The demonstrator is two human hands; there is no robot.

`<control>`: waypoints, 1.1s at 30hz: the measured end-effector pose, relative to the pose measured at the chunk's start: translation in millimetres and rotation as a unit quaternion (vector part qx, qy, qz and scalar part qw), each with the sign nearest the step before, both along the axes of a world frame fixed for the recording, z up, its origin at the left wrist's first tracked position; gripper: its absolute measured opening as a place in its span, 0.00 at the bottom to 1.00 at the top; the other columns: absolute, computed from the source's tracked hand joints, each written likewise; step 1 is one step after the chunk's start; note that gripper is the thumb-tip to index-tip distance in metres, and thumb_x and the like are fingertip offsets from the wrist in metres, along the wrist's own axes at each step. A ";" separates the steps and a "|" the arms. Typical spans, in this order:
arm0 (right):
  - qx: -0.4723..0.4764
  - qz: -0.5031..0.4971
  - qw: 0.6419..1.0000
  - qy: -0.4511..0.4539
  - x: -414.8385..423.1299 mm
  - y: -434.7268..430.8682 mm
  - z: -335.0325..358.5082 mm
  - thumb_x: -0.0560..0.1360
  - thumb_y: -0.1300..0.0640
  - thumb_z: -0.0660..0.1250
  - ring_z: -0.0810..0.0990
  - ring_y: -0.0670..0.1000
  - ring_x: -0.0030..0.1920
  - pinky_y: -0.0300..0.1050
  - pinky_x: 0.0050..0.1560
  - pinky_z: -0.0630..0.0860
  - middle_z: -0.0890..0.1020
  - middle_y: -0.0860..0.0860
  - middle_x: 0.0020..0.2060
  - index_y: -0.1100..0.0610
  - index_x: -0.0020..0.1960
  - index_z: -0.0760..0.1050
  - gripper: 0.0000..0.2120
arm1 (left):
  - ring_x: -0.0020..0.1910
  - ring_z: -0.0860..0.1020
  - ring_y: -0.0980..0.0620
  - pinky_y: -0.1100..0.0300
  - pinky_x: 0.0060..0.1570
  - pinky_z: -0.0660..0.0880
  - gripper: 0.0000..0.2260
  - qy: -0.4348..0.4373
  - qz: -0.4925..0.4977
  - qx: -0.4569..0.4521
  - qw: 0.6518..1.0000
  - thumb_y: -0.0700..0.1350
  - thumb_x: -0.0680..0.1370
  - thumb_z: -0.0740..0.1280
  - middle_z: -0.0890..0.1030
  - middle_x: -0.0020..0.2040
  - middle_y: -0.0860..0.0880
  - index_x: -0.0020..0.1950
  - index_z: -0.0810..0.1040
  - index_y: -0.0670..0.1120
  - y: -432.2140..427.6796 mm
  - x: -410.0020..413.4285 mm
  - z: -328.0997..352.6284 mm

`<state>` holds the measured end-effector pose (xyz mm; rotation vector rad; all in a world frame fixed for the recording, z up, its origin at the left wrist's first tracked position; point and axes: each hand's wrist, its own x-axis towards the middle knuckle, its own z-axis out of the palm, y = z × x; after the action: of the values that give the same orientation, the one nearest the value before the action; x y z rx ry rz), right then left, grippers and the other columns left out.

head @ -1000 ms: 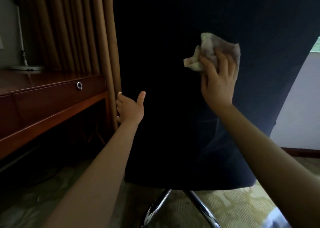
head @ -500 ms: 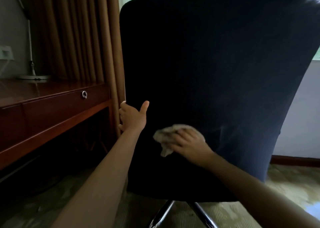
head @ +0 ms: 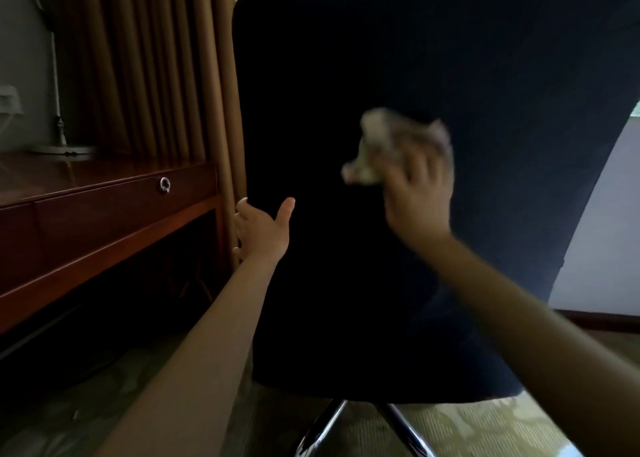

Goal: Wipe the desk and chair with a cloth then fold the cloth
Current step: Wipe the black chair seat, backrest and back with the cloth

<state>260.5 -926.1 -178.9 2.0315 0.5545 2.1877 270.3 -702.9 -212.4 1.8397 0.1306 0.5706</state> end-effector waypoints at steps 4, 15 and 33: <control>-0.210 0.020 0.964 0.164 3.1 9.6 -133.7 0.74 0.55 0.61 0.74 0.59 0.56 0.54 0.60 0.66 0.78 0.55 0.57 0.51 0.59 0.73 0.14 | 0.70 0.63 0.42 0.34 0.68 0.54 0.34 -0.003 0.026 0.012 1.000 0.61 0.76 0.62 0.62 0.72 0.45 0.74 0.56 0.43 -5.9 -3.6 0.2; -0.292 0.008 0.938 0.184 -8.2 -6.6 -129.5 0.76 0.56 0.59 0.72 0.56 0.59 0.52 0.62 0.65 0.81 0.52 0.55 0.49 0.54 0.80 0.13 | 0.72 0.62 0.43 0.34 0.68 0.51 0.35 -0.001 0.025 0.010 1.000 0.62 0.76 0.62 0.62 0.73 0.46 0.74 0.55 0.44 -6.1 -7.2 -0.6; -0.123 0.020 0.984 0.130 -0.4 18.2 -92.6 0.74 0.57 0.60 0.73 0.60 0.53 0.54 0.54 0.66 0.78 0.55 0.57 0.54 0.62 0.71 0.17 | 0.70 0.64 0.42 0.33 0.67 0.53 0.35 0.001 0.034 0.013 0.999 0.63 0.75 0.62 0.64 0.71 0.46 0.73 0.57 0.44 -4.3 -1.2 -3.3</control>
<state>260.1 -907.9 -271.5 2.1939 0.8538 1.7778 269.0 -707.2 -215.7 1.8666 0.1878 0.6208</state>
